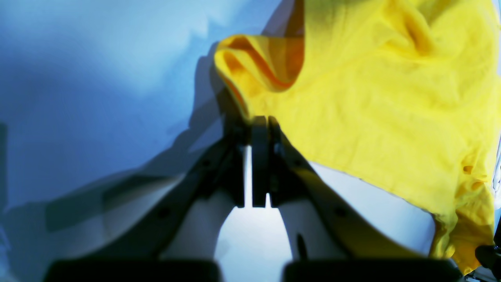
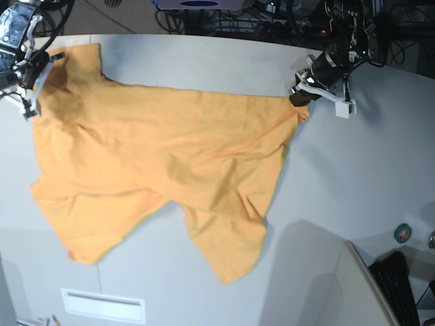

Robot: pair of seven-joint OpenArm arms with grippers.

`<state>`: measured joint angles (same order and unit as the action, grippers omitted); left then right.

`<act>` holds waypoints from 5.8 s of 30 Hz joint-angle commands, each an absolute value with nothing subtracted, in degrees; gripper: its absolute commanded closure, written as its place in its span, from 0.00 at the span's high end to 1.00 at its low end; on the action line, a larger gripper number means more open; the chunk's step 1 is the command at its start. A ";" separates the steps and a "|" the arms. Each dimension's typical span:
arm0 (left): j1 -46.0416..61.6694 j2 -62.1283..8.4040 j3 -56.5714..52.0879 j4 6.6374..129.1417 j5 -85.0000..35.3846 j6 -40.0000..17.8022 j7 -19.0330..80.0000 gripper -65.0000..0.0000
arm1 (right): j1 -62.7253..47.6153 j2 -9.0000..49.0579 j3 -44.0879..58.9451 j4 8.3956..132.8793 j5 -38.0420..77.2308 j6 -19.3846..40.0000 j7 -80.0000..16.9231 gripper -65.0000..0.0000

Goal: Layout the t-shirt on the table in an organized manner, then fold the t-shirt properly
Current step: 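Lift the shirt with both grippers and shake it flat onto the table, then release the shirt corners and lift both grippers clear, then grasp the shirt shoulder with the right gripper and the hem corner with the left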

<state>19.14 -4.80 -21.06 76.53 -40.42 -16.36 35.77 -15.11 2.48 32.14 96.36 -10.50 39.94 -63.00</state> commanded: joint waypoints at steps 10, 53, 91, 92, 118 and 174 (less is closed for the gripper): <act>21.85 -7.08 -20.09 89.27 -39.96 -15.96 36.97 0.00 | -15.96 2.95 32.57 100.26 -10.51 40.00 -62.99 0.00; -62.90 -7.08 5.67 60.00 -40.40 -11.12 33.01 0.00 | 51.47 24.57 28.18 89.36 -10.51 40.00 -52.26 0.00; 14.90 -13.32 -0.13 88.75 -26.68 -11.21 32.04 0.00 | -9.36 10.33 37.32 80.13 -10.51 40.00 -49.19 0.00; 15.08 -13.32 -0.13 88.57 -26.68 -11.21 32.04 0.00 | -9.36 10.24 37.32 80.13 -10.51 40.00 -49.36 0.00; 15.16 -16.04 -11.03 87.52 -26.68 -11.21 32.04 0.00 | 0.31 7.43 38.81 84.35 -7.52 40.00 -50.77 0.14; 15.60 -11.82 -4.18 87.96 -26.68 -11.12 32.22 0.00 | -21.14 4.97 23.08 100.35 14.81 33.19 -54.99 0.00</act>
